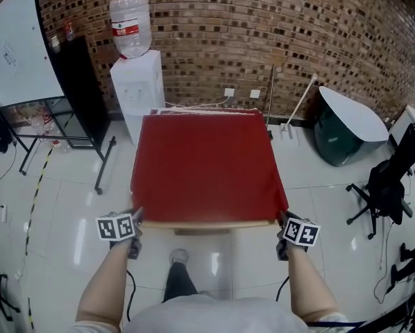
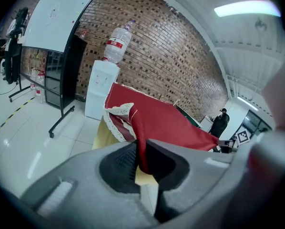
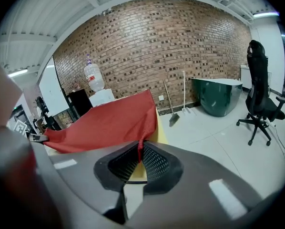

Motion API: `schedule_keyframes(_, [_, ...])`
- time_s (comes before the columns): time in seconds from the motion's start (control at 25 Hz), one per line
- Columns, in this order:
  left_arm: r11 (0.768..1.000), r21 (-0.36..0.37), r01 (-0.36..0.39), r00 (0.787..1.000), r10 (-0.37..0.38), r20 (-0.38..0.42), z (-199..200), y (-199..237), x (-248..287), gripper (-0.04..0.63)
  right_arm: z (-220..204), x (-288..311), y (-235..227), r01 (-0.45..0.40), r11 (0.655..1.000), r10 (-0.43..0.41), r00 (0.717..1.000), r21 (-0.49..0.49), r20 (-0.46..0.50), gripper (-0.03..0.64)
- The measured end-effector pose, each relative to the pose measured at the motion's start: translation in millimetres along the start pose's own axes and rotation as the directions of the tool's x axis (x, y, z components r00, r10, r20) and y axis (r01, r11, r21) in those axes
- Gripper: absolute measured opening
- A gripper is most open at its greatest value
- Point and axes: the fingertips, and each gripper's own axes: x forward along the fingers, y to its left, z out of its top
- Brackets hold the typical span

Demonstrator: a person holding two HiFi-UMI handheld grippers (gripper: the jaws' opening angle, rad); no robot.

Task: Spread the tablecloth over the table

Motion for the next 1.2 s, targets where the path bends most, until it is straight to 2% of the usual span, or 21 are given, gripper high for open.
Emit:
schedule_keyframes(0.28, [0.998, -0.067, 0.020, 1.000, -0.019, 0.024, -14, 4, -2, 0.020, -19, 1, -5, 0.013, 0.999, -0.012, 0.999, 0.036, -0.037, 0.017])
schedule_keyframes(0.4, [0.998, -0.061, -0.024, 0.999, 0.026, 0.032, -16, 10, -3, 0.025, -24, 2, -5, 0.002, 1.000, -0.001, 0.999, 0.021, -0.033, 0.019])
schedule_keyframes(0.44, [0.997, -0.065, -0.052, 0.998, 0.055, 0.038, -17, 15, -4, 0.056, -25, 2, -6, -0.002, 1.000, 0.003, 1.000, 0.018, -0.029, 0.025])
schedule_keyframes(0.52, [0.992, -0.083, -0.095, 0.994, 0.099, 0.049, -19, 25, -9, 0.109, -27, 0, -11, -0.007, 1.000, 0.007, 1.000, 0.025, -0.025, 0.064])
schedule_keyframes(0.72, [0.986, -0.111, -0.127, 0.989, 0.134, 0.059, -26, 40, -29, 0.132, -29, -18, -28, 0.011, 0.998, -0.010, 1.000, 0.062, -0.014, 0.151])
schedule_keyframes(0.92, [0.982, -0.125, -0.141, 0.984, 0.154, 0.095, -36, 42, -62, 0.132, -25, -44, -35, 0.007, 0.998, -0.008, 1.000, 0.062, 0.013, 0.127])
schedule_keyframes(1.04, [0.989, -0.122, -0.084, 0.991, 0.096, 0.097, -53, 25, -74, 0.132, -26, -63, -18, -0.040, 0.999, 0.039, 0.999, 0.031, 0.028, 0.064])
schedule_keyframes(1.12, [0.995, -0.099, 0.002, 0.996, 0.006, 0.085, -68, -6, -77, 0.130, -31, -76, 6, -0.093, 0.996, 0.093, 0.995, -0.008, 0.023, 0.035])
schedule_keyframes(1.2, [0.994, -0.070, 0.090, 0.993, -0.084, 0.086, -78, -46, -81, 0.127, -40, -90, 35, -0.162, 0.986, 0.162, 0.987, -0.044, 0.000, 0.011])
